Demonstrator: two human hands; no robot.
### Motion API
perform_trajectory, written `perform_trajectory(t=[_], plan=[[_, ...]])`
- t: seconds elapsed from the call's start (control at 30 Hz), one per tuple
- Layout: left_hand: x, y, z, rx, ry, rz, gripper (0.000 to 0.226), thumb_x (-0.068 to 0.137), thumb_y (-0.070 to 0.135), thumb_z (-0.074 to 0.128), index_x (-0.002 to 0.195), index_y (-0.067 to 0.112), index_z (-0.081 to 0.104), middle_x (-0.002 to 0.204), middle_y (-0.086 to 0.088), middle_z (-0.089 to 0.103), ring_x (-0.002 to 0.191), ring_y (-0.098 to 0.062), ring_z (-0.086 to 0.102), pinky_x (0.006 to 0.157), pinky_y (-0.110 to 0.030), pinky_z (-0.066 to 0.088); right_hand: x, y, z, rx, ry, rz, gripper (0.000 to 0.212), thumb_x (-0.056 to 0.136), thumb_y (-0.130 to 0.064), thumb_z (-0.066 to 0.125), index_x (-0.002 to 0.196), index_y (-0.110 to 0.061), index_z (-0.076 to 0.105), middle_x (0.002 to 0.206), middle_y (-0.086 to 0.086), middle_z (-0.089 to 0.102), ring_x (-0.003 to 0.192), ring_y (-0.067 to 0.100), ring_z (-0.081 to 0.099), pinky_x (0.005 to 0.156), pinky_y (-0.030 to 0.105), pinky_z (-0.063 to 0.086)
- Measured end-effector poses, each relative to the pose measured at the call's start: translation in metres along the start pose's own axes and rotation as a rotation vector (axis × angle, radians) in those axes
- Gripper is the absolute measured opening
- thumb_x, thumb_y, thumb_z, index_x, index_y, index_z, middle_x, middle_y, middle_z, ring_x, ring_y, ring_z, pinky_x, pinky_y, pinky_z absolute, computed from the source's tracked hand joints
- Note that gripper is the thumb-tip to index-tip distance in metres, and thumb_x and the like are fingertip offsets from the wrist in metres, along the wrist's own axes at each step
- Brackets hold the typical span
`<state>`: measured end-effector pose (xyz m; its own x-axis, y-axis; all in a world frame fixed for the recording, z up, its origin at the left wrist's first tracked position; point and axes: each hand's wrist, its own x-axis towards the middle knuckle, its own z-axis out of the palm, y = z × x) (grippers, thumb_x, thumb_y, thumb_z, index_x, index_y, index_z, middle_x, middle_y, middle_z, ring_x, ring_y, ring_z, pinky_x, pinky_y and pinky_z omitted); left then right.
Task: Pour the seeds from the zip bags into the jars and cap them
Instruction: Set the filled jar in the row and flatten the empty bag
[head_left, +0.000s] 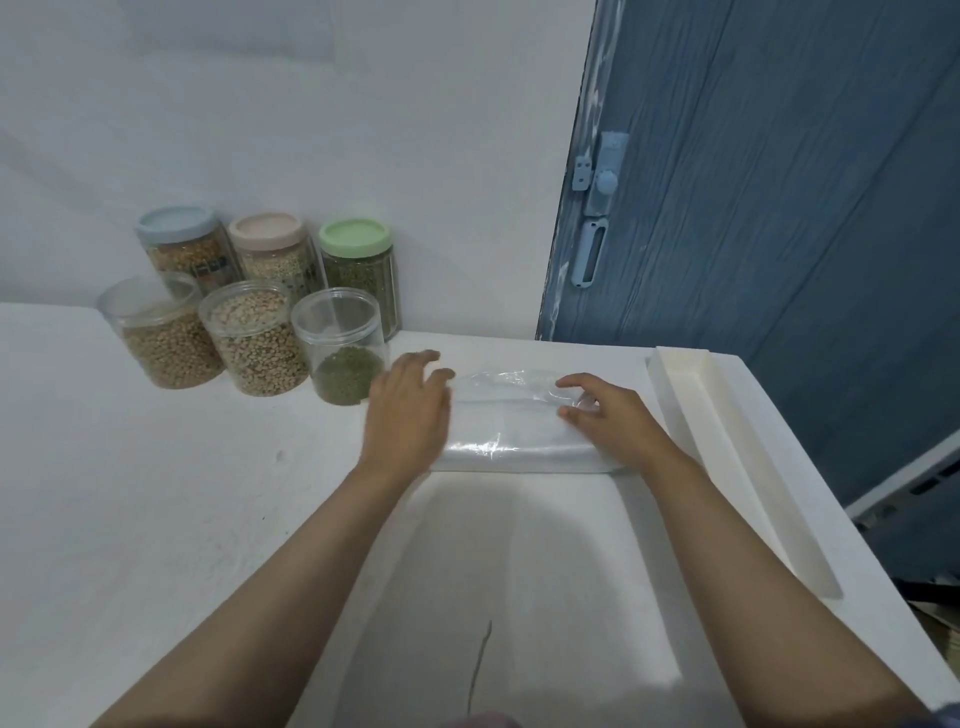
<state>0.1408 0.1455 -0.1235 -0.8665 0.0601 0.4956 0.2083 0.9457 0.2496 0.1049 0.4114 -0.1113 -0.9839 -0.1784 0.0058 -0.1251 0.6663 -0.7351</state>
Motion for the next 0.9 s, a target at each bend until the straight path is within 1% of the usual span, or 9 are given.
perform_trajectory(t=[0.17, 0.3, 0.37, 0.43, 0.53, 0.63, 0.7, 0.8, 0.9], plan=[[0.023, 0.01, 0.023, 0.068, -0.4, -0.05, 0.053, 0.105, 0.049, 0.022, 0.145, 0.022, 0.044, 0.14, -0.002, 0.056, 0.13, -0.024, 0.05, 0.108, -0.044, 0.029, -0.004, -0.002, -0.003, -0.106, -0.02, -0.028, 0.026, 0.096, -0.037, 0.062, 0.121, -0.029, 0.064, 0.111, -0.007, 0.058, 0.108, 0.014, 0.055, 0.084, 0.024, 0.038], [0.01, 0.012, 0.032, 0.081, -0.29, -0.016, 0.065, 0.099, 0.052, 0.01, 0.12, 0.02, 0.063, 0.113, 0.001, 0.068, 0.106, -0.025, 0.058, 0.094, -0.04, 0.035, -0.001, -0.01, -0.001, -0.275, 0.087, -0.109, 0.033, 0.095, -0.054, 0.055, 0.097, -0.024, 0.07, 0.129, -0.008, 0.053, 0.122, 0.015, 0.047, 0.101, 0.036, 0.039], [0.0, 0.015, 0.034, 0.048, -0.219, 0.006, 0.068, 0.095, 0.05, 0.008, 0.099, 0.018, 0.067, 0.094, 0.0, 0.069, 0.091, -0.027, 0.059, 0.085, -0.039, 0.036, 0.0, -0.016, 0.004, -0.338, 0.039, -0.182, 0.034, 0.098, -0.052, 0.05, 0.112, -0.025, 0.065, 0.14, -0.008, 0.053, 0.131, 0.016, 0.045, 0.108, 0.037, 0.034], [-0.003, 0.015, 0.033, 0.021, -0.209, -0.007, 0.065, 0.094, 0.049, 0.009, 0.085, 0.018, 0.065, 0.081, 0.0, 0.067, 0.083, -0.028, 0.057, 0.079, -0.037, 0.034, -0.001, -0.015, 0.01, -0.352, -0.059, -0.174, 0.038, 0.1, -0.053, 0.045, 0.126, -0.03, 0.061, 0.131, -0.008, 0.061, 0.125, 0.017, 0.051, 0.107, 0.039, 0.036], [-0.002, 0.013, 0.032, -0.065, -0.177, -0.013, 0.061, 0.096, 0.048, 0.013, 0.073, 0.016, 0.061, 0.072, 0.001, 0.059, 0.081, -0.027, 0.055, 0.074, -0.035, 0.032, -0.005, -0.005, 0.022, -0.342, -0.045, -0.167, 0.04, 0.101, -0.051, 0.043, 0.088, -0.021, 0.066, 0.086, -0.006, 0.061, 0.091, 0.018, 0.055, 0.087, 0.04, 0.043], [-0.002, 0.012, 0.031, -0.21, -0.156, -0.03, 0.057, 0.097, 0.045, 0.027, 0.093, 0.01, 0.072, 0.104, 0.002, 0.066, 0.104, -0.02, 0.055, 0.089, -0.034, 0.039, -0.01, 0.003, 0.032, -0.224, 0.049, -0.179, 0.049, 0.1, -0.049, 0.047, 0.066, -0.014, 0.05, 0.068, -0.002, 0.049, 0.072, 0.018, 0.048, 0.066, 0.035, 0.037], [-0.001, 0.012, 0.03, -0.14, -0.237, 0.015, 0.066, 0.095, 0.049, 0.015, 0.103, 0.015, 0.071, 0.111, 0.004, 0.066, 0.105, -0.021, 0.058, 0.091, -0.034, 0.036, -0.012, 0.003, 0.033, -0.193, 0.069, -0.168, 0.052, 0.1, -0.049, 0.048, 0.06, -0.017, 0.041, 0.063, -0.001, 0.044, 0.064, 0.018, 0.046, 0.063, 0.033, 0.032], [-0.001, 0.011, 0.03, -0.033, -0.281, 0.007, 0.07, 0.09, 0.053, 0.002, 0.104, 0.023, 0.063, 0.099, 0.005, 0.063, 0.095, -0.022, 0.057, 0.087, -0.036, 0.033, -0.012, -0.001, 0.029, -0.164, 0.074, -0.132, 0.038, 0.099, -0.049, 0.051, 0.07, -0.024, 0.053, 0.059, -0.01, 0.049, 0.064, 0.006, 0.05, 0.073, 0.03, 0.037], [-0.005, 0.015, 0.032, -0.061, -0.265, -0.037, 0.063, 0.092, 0.053, 0.006, 0.119, 0.025, 0.056, 0.1, 0.007, 0.065, 0.096, -0.021, 0.058, 0.091, -0.036, 0.032, -0.012, 0.003, 0.027, -0.207, 0.044, -0.124, 0.036, 0.1, -0.051, 0.048, 0.075, -0.029, 0.061, 0.071, -0.009, 0.053, 0.071, 0.007, 0.052, 0.084, 0.034, 0.042]])
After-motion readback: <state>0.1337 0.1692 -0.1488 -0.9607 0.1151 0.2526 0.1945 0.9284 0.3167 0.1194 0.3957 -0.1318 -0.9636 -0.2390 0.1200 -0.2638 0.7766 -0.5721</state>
